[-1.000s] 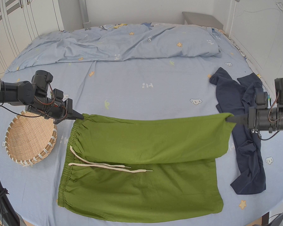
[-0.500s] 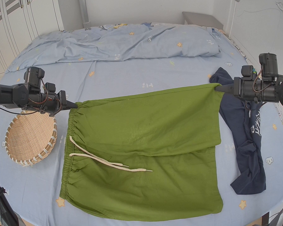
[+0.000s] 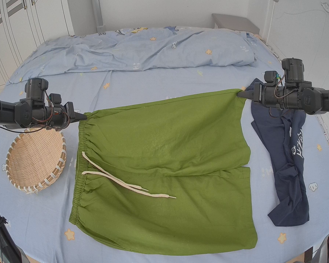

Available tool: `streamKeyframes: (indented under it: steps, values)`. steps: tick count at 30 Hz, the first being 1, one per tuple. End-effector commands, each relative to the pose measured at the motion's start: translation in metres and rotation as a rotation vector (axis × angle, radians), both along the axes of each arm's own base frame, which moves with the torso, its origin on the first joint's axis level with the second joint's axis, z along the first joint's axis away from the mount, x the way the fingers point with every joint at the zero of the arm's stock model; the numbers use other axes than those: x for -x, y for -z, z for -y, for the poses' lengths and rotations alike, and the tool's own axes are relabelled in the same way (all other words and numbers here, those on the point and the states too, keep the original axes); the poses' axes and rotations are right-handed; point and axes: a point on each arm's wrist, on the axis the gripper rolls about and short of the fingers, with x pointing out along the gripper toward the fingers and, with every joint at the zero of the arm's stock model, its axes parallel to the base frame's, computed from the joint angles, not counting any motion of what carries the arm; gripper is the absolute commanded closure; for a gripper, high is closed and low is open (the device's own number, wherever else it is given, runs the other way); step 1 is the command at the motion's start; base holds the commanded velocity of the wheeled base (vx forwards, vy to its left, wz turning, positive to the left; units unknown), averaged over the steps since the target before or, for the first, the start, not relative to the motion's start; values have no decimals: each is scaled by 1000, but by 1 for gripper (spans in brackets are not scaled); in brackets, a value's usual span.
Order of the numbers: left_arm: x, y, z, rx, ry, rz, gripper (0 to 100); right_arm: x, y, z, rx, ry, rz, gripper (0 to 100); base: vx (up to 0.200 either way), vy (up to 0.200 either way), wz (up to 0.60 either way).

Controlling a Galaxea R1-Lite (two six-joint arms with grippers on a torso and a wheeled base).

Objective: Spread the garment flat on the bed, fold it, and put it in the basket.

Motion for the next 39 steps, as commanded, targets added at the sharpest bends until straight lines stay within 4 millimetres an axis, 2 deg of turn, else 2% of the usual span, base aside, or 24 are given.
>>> streamKeyframes:
  steps: [1, 3, 4, 8, 15, 24, 35, 39]
  values:
    - [-4, 5, -2, 0, -5, 10, 100, -19, 13, -3, 4, 3, -5, 100, 0, 0, 0]
    - [-5, 7, -2, 0, -5, 9, 100, -21, 13, -3, 3, 5, -2, 100, 0, 0, 0]
    - [-9, 10, -3, -2, -8, 21, 100, -29, 17, -4, 3, 5, 1, 100, 0, 0, 0]
    - [-15, 16, -5, -4, -11, 41, 100, -42, 24, -4, 4, 12, 4, 100, 0, 0, 0]
    - [-25, 27, -6, -10, -13, 83, 100, -57, 41, -6, 16, 30, -17, 100, 0, 0, 0]
    - [-40, 45, -8, -36, -54, 129, 100, -78, 54, -6, 45, 72, -49, 100, 0, 0, 0]
    - [-45, 50, -5, -51, -73, 147, 100, -88, 82, -4, 66, 96, -127, 100, 0, 0, 0]
    - [-47, 51, -5, -61, -92, 146, 100, -88, 83, -3, 67, 99, -130, 100, 0, 0, 0]
